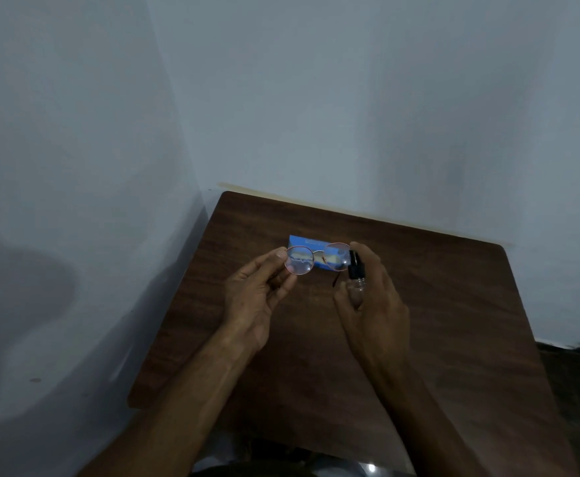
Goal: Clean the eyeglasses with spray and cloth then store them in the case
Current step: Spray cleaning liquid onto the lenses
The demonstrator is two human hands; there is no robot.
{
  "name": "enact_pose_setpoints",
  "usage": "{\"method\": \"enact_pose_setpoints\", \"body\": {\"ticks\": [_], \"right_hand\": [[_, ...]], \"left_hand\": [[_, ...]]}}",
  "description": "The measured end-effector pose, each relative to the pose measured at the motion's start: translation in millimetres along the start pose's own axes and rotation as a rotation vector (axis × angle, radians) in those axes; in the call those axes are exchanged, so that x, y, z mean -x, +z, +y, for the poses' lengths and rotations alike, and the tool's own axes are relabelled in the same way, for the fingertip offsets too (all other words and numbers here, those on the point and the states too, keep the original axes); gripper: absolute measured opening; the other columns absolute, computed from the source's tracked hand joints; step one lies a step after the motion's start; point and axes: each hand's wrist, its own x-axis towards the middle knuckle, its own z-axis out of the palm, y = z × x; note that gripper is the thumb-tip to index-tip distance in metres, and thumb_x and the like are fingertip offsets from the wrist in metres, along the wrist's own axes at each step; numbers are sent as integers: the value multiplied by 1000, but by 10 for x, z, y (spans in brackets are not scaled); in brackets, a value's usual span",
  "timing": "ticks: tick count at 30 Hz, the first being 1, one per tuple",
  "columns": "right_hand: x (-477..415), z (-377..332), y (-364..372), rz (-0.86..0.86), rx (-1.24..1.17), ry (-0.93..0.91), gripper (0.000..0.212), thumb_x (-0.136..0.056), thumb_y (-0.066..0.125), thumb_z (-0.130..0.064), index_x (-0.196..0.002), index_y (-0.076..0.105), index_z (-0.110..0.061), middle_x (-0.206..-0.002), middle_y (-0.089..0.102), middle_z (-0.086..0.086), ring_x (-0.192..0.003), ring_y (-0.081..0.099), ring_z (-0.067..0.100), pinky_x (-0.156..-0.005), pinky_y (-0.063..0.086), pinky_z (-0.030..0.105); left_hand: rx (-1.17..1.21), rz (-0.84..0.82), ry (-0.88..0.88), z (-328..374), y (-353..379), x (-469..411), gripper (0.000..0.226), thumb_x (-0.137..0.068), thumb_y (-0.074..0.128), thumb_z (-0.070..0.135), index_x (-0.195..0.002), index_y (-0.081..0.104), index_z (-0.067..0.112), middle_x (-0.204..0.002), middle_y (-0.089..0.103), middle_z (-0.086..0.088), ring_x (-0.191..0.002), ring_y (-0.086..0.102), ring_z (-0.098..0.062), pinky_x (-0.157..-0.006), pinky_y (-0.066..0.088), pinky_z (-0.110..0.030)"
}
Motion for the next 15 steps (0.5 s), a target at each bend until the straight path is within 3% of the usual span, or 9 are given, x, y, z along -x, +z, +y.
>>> {"method": "enact_pose_setpoints", "body": {"ticks": [5, 15], "right_hand": [[14, 173, -27, -43, 60, 30, 67, -86, 73, -11, -146, 48, -29, -124, 66, -2, -90, 65, 14, -70, 60, 37], [53, 190, -19, -3, 27, 37, 62, -90, 73, -14, -146, 49, -26, -132, 65, -2, -99, 68, 14, -77, 62, 39]], "left_hand": [[-10, -2, 7, -18, 3, -3, 39, -74, 85, 19, -111, 80, 8, -95, 83, -9, -81, 80, -13, -65, 63, -22], [-34, -6, -7, -55, 33, 36, 22, -87, 81, 13, -108, 81, 10, -96, 84, -9, -82, 81, -14, -65, 63, -22]]}}
